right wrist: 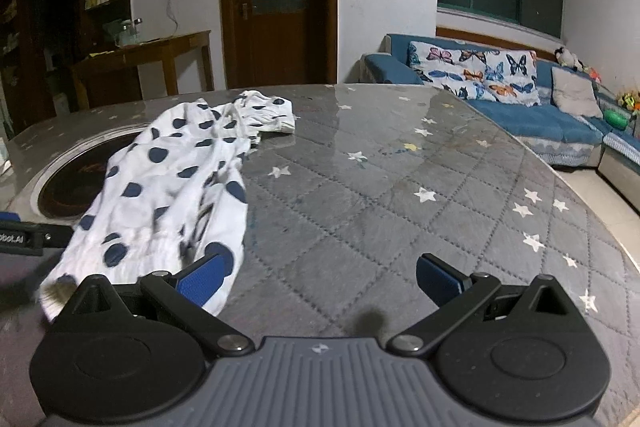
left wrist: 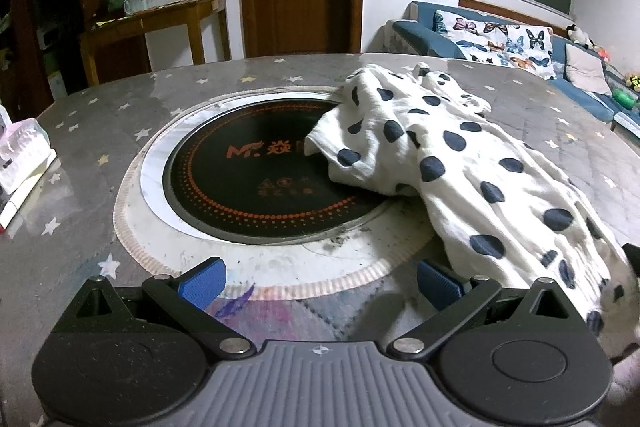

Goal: Fold clothes
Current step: 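Move both tools toward the white polka-dot pants on the table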

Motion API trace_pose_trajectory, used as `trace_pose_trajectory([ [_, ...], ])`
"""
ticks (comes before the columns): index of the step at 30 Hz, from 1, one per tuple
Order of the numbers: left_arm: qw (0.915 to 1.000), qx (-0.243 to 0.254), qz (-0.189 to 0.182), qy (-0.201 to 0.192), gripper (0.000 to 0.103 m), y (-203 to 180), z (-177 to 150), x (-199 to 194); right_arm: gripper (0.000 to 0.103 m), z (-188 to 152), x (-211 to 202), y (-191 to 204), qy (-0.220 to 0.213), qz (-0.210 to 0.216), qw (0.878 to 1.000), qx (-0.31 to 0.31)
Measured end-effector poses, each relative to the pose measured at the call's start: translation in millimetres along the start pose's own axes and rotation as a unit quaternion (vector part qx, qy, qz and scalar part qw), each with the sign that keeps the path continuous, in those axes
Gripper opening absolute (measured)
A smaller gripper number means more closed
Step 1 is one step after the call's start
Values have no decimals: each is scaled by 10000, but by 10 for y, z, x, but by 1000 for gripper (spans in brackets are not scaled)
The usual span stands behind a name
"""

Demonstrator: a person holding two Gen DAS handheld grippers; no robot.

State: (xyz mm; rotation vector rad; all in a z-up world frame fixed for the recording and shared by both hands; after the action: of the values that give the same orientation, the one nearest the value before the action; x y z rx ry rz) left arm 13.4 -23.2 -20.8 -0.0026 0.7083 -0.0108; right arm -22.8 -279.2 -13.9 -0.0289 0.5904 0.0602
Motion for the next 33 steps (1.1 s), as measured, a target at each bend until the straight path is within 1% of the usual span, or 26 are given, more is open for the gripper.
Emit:
trace_pose_trajectory([
  [12,9998,166,-59,-67,103,-164,-43,-195,103,-82,-189,101,-105,116,9998,93],
  [26,9995,250,-128,-138,103,-259,-69,-338,103,-116,-331,179,-201,252,9994,96],
  [33,9993,287,-134,-187,103,-290,-49,-389,103,-121,-369,230,-216,394,9989,124],
])
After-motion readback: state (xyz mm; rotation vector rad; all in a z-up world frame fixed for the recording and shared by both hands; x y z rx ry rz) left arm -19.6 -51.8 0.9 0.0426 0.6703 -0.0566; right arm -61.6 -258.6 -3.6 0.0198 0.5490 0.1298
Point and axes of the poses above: each gripper's, at about its wrist camera, not at the fingertips, and x roughly the way its jaws point, y to its left, z to its top, the point moved 6 cm from there along x, roughly the way its jaws point, and after that the axes turned 2 degrees about -z, right-handed, at the moved point
